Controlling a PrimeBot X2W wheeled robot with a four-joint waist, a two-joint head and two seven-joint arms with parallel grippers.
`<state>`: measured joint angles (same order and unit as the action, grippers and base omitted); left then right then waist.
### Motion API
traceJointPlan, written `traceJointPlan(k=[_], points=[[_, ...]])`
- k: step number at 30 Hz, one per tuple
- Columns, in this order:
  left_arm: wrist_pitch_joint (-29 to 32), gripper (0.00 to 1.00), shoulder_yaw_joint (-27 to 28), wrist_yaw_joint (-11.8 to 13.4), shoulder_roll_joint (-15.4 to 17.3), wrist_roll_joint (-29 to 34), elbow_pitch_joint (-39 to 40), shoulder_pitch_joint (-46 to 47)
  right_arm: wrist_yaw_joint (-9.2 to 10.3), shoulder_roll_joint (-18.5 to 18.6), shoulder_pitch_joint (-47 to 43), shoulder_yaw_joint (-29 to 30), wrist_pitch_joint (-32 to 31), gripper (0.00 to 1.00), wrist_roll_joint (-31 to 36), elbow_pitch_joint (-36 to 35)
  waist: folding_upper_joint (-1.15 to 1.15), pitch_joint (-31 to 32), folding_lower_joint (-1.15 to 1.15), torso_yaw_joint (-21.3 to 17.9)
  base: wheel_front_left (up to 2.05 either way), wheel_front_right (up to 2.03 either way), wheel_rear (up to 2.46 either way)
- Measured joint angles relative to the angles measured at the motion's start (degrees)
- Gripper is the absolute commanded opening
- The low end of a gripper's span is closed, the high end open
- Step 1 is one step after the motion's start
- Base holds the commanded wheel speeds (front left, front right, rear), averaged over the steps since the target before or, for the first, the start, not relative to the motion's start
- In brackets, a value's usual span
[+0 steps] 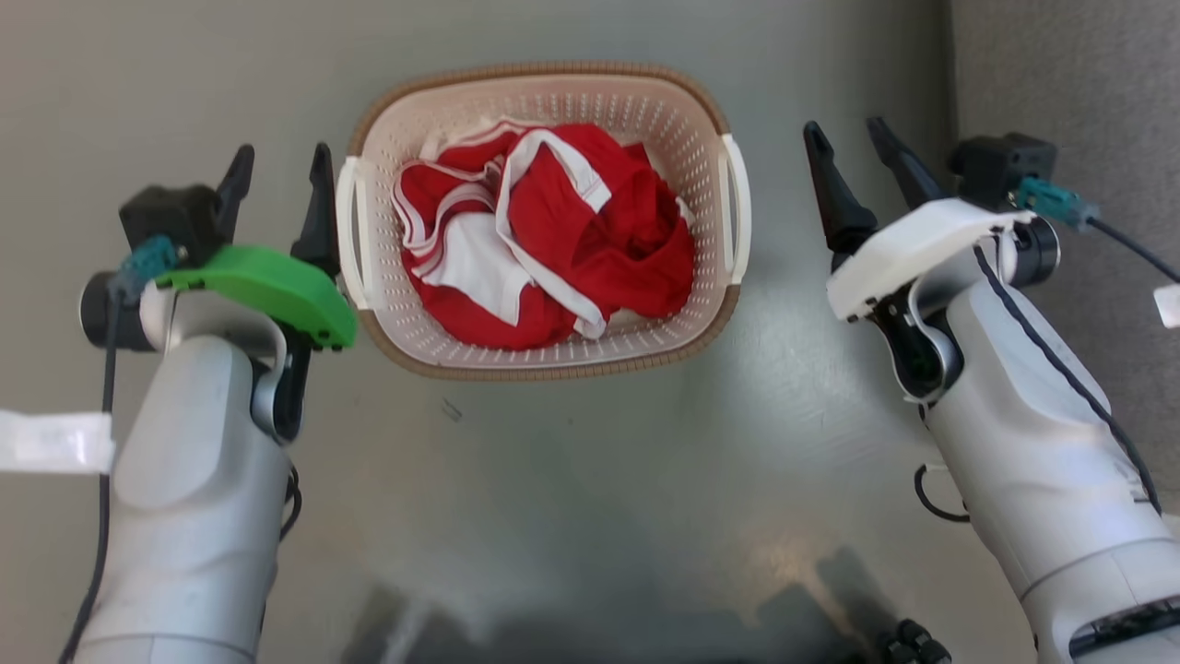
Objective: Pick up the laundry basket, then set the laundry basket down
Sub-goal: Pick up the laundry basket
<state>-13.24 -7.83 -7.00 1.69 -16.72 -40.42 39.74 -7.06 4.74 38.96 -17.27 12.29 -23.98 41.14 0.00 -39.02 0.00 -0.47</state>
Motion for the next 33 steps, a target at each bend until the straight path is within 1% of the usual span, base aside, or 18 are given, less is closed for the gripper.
traceJointPlan(k=[8,16,22,27,33], points=[[0.6,1.0,-0.2,0.0,0.1,-0.6,-3.9,4.3,-0.01,-0.7,3.8,-1.8,-0.1,1.0,-2.2,2.8,0.0,-4.4,0.0,-0.1,0.0,0.0,0.0],[1.2,1.0,-1.6,-0.1,0.1,-0.7,-8.4,8.2,-0.01,-0.9,7.0,-3.7,-0.1,1.0,-5.0,6.3,0.0,-9.0,0.0,-0.5,0.0,0.0,0.0],[2.5,1.0,-1.8,-0.1,0.1,-1.8,-11.7,10.0,-0.01,-1.0,9.3,-5.0,0.0,1.0,-7.4,8.3,0.0,-11.8,0.0,-0.6,0.0,0.0,0.0],[3.3,1.0,-3.3,-0.1,0.0,-2.7,-13.8,11.9,-0.01,-1.0,11.1,-6.1,0.0,1.0,-8.9,9.7,0.0,-13.7,0.0,-0.7,0.0,0.0,0.0],[3.7,1.0,-5.1,-0.1,-0.1,-3.3,-15.7,13.6,-0.05,-0.9,11.5,-10.0,-0.2,1.0,-12.4,10.1,0.0,-15.6,0.0,-0.6,0.0,0.0,0.0]])
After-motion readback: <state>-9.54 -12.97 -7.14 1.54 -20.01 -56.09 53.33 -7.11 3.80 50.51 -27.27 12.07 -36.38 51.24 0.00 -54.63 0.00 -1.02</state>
